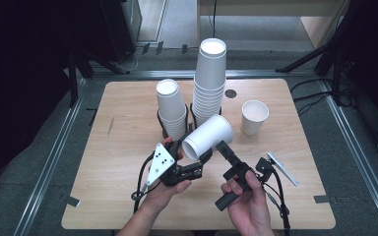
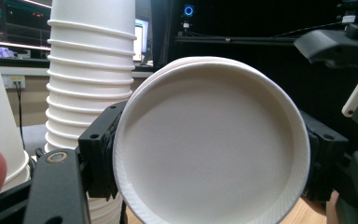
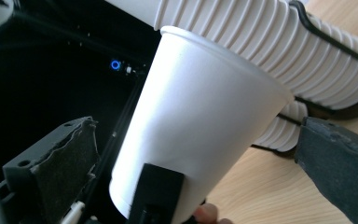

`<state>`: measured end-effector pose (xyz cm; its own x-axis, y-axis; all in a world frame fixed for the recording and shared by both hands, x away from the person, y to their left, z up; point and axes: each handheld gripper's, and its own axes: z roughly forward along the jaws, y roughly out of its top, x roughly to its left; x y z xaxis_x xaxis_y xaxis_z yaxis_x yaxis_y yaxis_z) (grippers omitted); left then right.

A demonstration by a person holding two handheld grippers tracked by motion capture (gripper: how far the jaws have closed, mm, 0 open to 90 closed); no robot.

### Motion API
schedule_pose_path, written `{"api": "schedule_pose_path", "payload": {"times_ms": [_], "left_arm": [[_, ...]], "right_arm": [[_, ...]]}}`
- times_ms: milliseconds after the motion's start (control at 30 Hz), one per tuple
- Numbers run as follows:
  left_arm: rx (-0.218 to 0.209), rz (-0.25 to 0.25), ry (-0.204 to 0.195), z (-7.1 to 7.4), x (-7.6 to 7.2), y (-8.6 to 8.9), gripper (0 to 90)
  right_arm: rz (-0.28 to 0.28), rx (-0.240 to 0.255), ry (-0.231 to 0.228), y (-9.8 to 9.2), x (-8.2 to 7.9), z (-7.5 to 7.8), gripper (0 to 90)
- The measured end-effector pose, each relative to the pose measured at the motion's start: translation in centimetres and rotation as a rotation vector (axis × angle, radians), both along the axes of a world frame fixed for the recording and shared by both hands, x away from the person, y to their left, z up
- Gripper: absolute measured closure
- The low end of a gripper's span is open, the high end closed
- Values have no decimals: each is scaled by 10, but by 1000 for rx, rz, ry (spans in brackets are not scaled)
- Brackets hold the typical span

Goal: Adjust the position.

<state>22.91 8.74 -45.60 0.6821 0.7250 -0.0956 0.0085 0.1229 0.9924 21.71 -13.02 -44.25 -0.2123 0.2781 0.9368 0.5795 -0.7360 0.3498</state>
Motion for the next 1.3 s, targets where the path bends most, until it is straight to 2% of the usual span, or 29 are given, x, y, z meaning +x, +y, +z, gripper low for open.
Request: {"api": "schedule_pose_path", "payload": {"times_ms": [100, 200, 333, 433, 733, 1000, 1200, 1300], "left_arm": [[-2, 0, 4, -1, 0, -1, 246], [6, 0, 2, -1, 0, -2, 246], [13, -5, -2, -2, -1, -3, 246], [16, 2, -10, -2, -2, -5, 245], [17, -9, -19, -2, -3, -6, 245], [23, -11, -27, -2, -4, -6, 244], [23, -21, -26, -3, -4, -6, 241], [22, -30, -34, -3, -4, -6, 239]], "right_arm": [[0, 68, 37, 3, 2, 1, 0], [-1, 112, 71, 5, 4, 1, 0], [-7, 154, 118, 7, 10, 0, 0], [-7, 175, 125, 10, 14, 1, 0], [0, 205, 190, 16, 26, -3, 0], [5, 218, 209, 19, 34, -3, 0], [20, 248, 213, 20, 38, -4, 0], [36, 276, 232, 20, 40, -6, 50]]}}
